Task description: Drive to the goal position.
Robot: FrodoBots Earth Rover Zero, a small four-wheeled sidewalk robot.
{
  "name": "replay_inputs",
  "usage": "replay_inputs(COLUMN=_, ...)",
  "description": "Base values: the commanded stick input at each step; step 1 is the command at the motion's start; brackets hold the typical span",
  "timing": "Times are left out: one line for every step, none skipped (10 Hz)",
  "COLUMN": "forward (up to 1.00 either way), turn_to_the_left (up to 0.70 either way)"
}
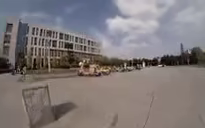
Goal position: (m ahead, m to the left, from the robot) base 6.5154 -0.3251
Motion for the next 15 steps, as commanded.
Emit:
replay_inputs(forward=0.7, turn_to_the_left=0.0)
replay_inputs(forward=0.7, turn_to_the_left=0.0)
replay_inputs(forward=0.7, turn_to_the_left=0.0)
replay_inputs(forward=0.7, turn_to_the_left=0.0)
replay_inputs(forward=0.7, turn_to_the_left=0.0)
replay_inputs(forward=0.7, turn_to_the_left=0.0)
replay_inputs(forward=0.7, turn_to_the_left=0.0)
replay_inputs(forward=0.7, turn_to_the_left=0.0)
replay_inputs(forward=0.7, turn_to_the_left=0.0)
replay_inputs(forward=0.7, turn_to_the_left=0.0)
replay_inputs(forward=0.7, turn_to_the_left=0.0)
replay_inputs(forward=0.7, turn_to_the_left=0.0)
replay_inputs(forward=0.7, turn_to_the_left=0.0)
replay_inputs(forward=0.7, turn_to_the_left=0.0)
replay_inputs(forward=0.7, turn_to_the_left=0.0)
